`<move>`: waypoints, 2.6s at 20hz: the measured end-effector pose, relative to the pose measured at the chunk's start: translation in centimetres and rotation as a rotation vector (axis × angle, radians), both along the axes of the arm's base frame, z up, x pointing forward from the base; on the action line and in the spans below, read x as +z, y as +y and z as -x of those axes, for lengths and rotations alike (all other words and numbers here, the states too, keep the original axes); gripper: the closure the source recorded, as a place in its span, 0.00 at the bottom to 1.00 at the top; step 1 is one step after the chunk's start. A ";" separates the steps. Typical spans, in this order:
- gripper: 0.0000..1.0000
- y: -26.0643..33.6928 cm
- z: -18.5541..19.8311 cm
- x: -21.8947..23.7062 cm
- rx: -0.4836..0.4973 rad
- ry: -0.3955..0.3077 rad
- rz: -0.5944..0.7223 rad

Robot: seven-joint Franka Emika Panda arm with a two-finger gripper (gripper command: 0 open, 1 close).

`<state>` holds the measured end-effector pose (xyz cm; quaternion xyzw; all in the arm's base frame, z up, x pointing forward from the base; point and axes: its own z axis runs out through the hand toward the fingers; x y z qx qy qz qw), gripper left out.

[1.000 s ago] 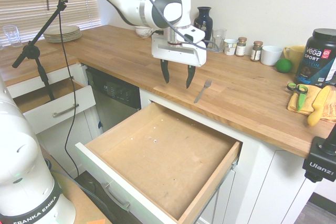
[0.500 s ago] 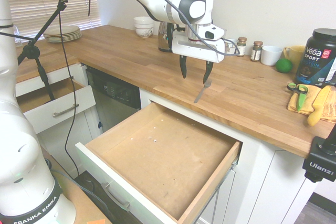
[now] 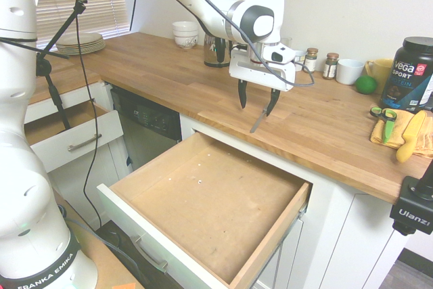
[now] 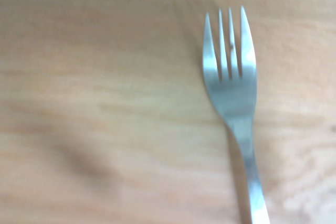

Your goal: Put fork in the drawer

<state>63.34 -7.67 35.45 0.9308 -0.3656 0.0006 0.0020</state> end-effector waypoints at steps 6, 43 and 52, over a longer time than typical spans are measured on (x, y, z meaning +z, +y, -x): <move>1.00 -0.8 -2.1 -0.6 -0.013 -0.001 0.001; 1.00 0.7 -4.0 -2.4 -0.013 0.032 -0.009; 1.00 0.5 -4.8 0.4 -0.014 -0.007 -0.005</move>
